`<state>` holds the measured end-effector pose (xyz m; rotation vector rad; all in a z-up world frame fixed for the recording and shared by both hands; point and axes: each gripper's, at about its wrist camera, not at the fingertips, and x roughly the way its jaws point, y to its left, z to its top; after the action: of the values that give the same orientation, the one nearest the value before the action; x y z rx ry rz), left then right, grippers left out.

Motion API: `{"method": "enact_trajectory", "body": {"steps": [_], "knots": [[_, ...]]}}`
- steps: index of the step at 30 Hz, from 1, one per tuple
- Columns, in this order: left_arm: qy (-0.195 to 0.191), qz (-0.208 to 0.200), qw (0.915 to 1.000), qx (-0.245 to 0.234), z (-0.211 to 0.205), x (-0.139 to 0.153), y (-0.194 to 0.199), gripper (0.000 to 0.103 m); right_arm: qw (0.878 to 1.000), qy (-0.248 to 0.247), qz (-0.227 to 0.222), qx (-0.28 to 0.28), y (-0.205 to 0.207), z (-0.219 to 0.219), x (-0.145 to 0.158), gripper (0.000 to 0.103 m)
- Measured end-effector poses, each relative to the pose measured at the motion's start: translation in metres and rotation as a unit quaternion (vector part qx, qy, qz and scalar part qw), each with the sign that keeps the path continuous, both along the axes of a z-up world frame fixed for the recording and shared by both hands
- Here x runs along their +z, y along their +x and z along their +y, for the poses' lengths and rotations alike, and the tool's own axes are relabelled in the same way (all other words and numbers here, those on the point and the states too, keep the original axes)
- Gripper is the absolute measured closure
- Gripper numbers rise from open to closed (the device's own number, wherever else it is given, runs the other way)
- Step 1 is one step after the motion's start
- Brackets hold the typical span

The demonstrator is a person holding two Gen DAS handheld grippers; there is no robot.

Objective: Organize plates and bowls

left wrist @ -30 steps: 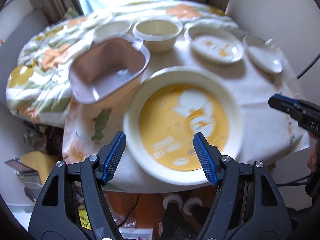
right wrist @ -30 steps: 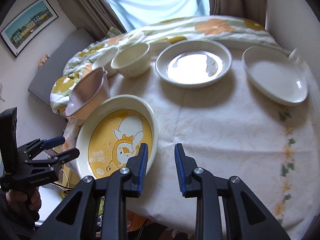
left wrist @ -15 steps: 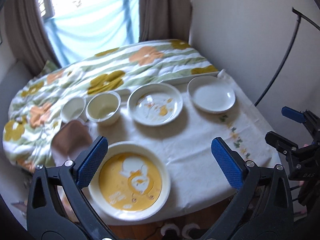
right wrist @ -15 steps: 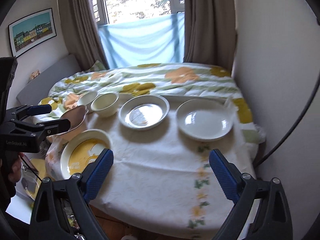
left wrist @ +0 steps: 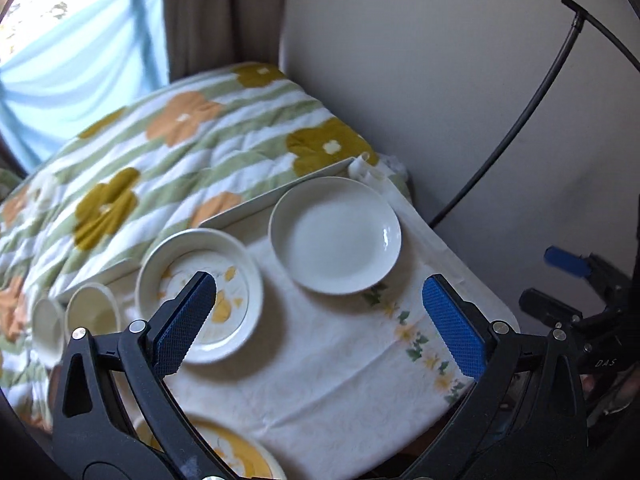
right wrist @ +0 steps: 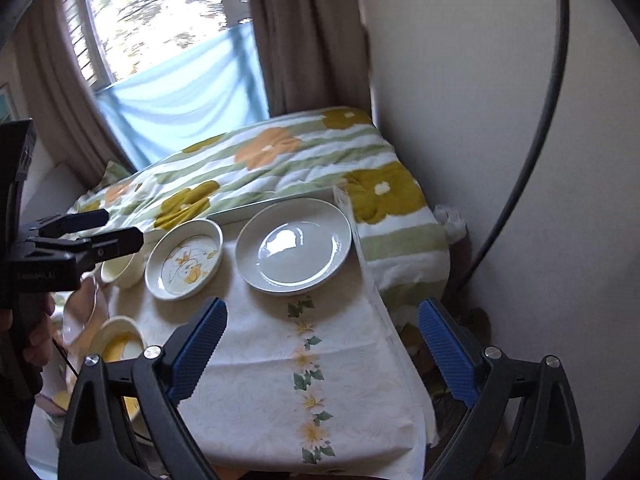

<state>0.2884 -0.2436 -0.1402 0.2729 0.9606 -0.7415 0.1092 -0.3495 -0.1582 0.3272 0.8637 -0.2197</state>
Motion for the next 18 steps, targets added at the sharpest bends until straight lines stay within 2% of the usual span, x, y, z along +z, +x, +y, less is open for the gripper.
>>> {"method": "enact_trajectory", "body": {"steps": [4, 8, 9, 13, 18], "knots": [[0.025, 0.020, 0.9986, -0.041, -0.026, -0.025, 0.046, 0.000, 0.996, 0.079, 0.013, -0.040, 0.022, -0.024, -0.027, 0.008], [0.036, 0.061, 0.9951, -0.069, -0.045, -0.066, 0.094, 0.001, 0.991, 0.113, 0.027, -0.072, 0.052, -0.031, -0.055, 0.008], [0.040, 0.069, 0.9942, -0.073, -0.048, -0.077, 0.104, 0.005, 0.989, 0.119, 0.031, -0.082, 0.058, -0.031, -0.063, 0.009], [0.060, 0.115, 0.9882, -0.082, -0.059, -0.126, 0.142, 0.031, 0.980, 0.150, 0.057, -0.114, 0.086, -0.035, -0.099, 0.029], [0.069, 0.153, 0.9807, -0.100, -0.068, -0.163, 0.158, 0.049, 0.973, 0.165, 0.076, -0.143, 0.103, -0.035, -0.130, 0.042]]}}
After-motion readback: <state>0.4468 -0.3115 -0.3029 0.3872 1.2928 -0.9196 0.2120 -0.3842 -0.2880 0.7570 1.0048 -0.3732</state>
